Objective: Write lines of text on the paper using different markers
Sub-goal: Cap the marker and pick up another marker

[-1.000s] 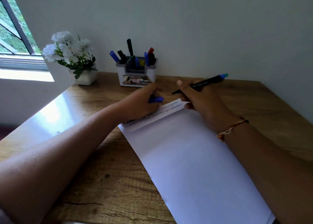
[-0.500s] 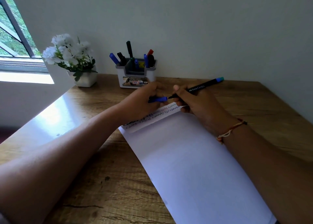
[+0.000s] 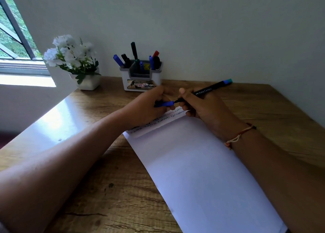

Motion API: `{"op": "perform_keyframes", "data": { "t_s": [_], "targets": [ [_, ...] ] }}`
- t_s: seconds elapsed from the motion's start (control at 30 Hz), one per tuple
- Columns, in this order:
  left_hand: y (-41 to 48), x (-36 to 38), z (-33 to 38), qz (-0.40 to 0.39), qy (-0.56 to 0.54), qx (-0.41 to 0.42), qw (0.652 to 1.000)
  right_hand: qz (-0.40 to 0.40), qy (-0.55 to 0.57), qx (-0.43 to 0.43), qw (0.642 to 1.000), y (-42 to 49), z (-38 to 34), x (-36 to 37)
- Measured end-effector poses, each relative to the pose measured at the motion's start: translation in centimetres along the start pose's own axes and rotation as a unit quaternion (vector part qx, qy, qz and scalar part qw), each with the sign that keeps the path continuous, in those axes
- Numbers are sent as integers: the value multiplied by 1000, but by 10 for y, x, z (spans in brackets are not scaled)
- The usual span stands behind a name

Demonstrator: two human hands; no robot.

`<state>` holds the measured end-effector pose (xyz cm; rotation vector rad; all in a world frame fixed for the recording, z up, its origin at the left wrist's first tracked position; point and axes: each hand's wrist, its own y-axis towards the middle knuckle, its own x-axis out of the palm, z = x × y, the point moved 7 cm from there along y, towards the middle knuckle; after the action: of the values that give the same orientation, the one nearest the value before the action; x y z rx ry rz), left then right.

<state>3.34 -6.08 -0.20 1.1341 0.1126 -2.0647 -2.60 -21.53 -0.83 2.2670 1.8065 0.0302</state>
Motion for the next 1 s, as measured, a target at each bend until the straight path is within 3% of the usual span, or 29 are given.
{"op": "perform_keyframes", "data": {
  "t_s": [0.43, 0.53, 0.7, 0.9, 1.0],
  "targets": [
    [-3, 4, 12, -9, -55, 28, 998, -31, -80, -74, 994, -7, -15, 3],
    [-4, 4, 9, -7, -88, 12, 996, -24, -58, -38, 997, -5, -10, 3],
    [-3, -3, 8, 31, -109, 8, 994, -30, 124, 92, 988, 1, 4, 8],
    [-2, -9, 7, 60, -78, 21, 995, 26, -9, 19, 999, -3, -4, -8],
    [-1, -12, 9, 79, -59, 34, 995, 23, -13, 13, 1000, -5, -6, -7]
  ]
}}
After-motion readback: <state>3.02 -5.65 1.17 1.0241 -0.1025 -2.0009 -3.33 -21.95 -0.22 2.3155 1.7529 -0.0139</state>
